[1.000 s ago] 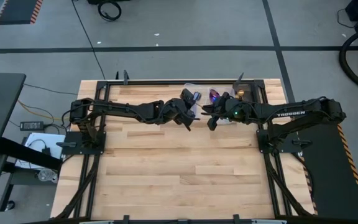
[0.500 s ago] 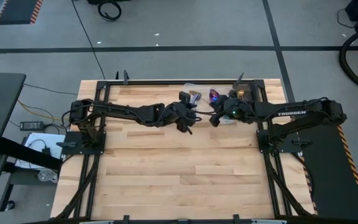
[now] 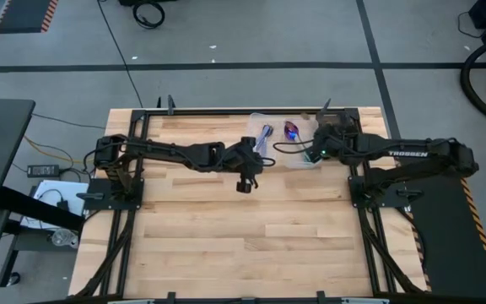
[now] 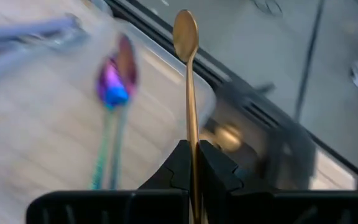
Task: Sort silverware by color (type)
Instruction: Put the golden spoon into the black bin, then return to Home Position
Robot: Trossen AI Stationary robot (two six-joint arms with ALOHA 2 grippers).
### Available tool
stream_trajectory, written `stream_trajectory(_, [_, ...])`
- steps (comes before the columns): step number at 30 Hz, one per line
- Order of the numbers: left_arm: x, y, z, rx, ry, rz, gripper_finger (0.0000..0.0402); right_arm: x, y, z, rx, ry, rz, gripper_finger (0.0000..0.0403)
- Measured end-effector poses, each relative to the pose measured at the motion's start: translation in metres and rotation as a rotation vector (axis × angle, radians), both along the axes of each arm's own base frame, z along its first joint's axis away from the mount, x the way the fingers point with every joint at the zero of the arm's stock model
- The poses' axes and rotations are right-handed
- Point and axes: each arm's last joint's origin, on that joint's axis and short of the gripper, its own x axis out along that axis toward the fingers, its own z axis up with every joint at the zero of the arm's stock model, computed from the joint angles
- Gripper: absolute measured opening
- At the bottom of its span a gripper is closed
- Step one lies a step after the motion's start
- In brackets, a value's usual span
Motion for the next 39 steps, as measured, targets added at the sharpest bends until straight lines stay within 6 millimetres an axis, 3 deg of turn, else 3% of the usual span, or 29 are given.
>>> stream_trajectory(5, [-0.01, -0.001, -0.013, -0.002, -0.048, -0.002, 0.0087, -0.009, -0.006, -0.003, 0.03, 0.041, -0.083, 0.0023])
stream_trajectory(12, [-0.039, -0.001, -0.021, -0.032, -0.11, 0.024, 0.0071, -0.013, -0.015, -0.008, 0.046, 0.085, -0.167, 0.0023])
stream_trajectory(27, [-0.129, -0.006, -0.027, -0.105, -0.256, 0.076, 0.0071, -0.02, -0.036, -0.031, 0.172, 0.208, -0.275, 0.0031])
stream_trajectory(33, [-0.159, -0.008, -0.031, -0.143, -0.327, 0.094, 0.0071, -0.017, -0.041, -0.038, 0.217, 0.189, -0.181, 0.0105])
stream_trajectory(39, [-0.182, -0.009, -0.034, -0.193, -0.376, 0.118, 0.0071, -0.022, -0.046, -0.038, 0.215, 0.185, -0.249, 0.0182])
